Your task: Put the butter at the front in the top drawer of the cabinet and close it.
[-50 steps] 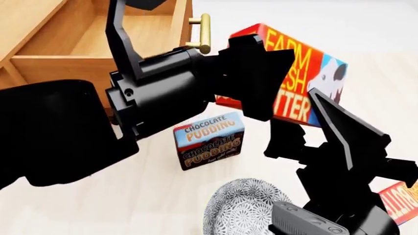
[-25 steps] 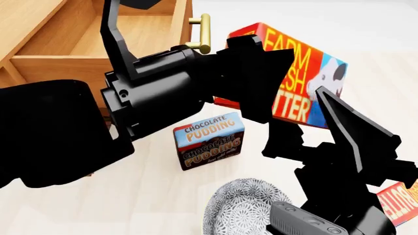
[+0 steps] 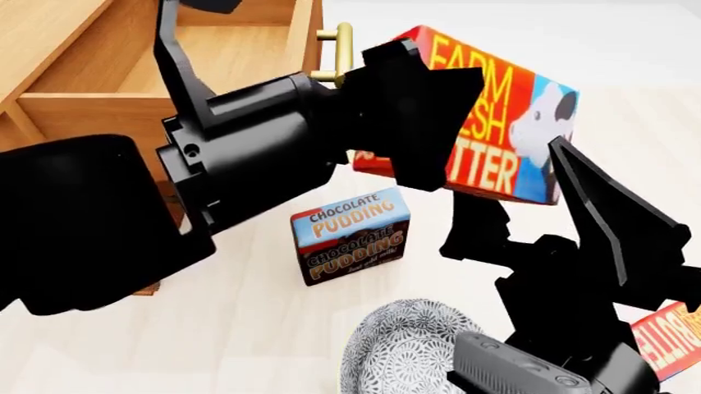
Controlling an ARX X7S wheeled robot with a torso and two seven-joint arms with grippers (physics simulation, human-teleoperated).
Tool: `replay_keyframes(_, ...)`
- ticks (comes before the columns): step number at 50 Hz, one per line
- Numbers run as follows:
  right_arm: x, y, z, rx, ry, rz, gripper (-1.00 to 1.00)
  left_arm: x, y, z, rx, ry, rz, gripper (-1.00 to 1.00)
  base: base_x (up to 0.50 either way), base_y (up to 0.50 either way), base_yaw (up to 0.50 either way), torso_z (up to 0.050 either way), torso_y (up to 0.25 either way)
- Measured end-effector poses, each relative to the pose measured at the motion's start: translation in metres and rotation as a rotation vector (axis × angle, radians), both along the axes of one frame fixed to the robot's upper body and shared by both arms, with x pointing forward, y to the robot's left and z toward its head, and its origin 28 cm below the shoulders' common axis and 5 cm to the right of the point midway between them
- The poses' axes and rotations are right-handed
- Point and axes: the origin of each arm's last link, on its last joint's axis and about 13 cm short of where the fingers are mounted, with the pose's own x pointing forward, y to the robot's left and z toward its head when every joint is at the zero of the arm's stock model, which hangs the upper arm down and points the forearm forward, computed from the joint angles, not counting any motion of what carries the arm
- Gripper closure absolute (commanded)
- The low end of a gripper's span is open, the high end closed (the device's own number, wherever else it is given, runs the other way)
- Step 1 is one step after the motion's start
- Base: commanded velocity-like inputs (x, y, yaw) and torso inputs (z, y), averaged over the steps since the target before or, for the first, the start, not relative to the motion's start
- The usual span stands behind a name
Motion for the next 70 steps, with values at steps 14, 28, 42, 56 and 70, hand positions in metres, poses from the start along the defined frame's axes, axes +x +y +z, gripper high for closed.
replay_keyframes(14,0.003,-0.002,0.003,0.028,-0.002,-0.007,-1.00,-0.002,0.002,0.009,-0.087,0.014,0.021,1.00,0.00,0.00,0.00,0.001,0.001)
replay_keyframes(28,0.003,-0.001,0.007,0.045,-0.020,-0.002,-1.00,-0.009,0.006,0.011,-0.192,0.006,-0.001,1.00,0.00,0.00,0.00,0.001,0.001)
replay_keyframes(42,0.004,-0.001,0.006,0.091,0.039,-0.013,-1.00,-0.013,0.016,0.018,-0.223,-0.110,0.053,1.00,0.00,0.00,0.00,0.000,0.001)
replay_keyframes(56,0.006,-0.002,0.002,0.156,0.119,-0.032,-1.00,-0.014,0.025,0.022,-0.227,-0.237,0.126,1.00,0.00,0.00,0.00,0.001,0.001)
replay_keyframes(70,0.005,-0.002,0.002,0.209,0.161,-0.042,-1.00,0.000,0.030,0.025,-0.096,-0.420,0.336,1.00,0.00,0.00,0.00,0.000,0.001)
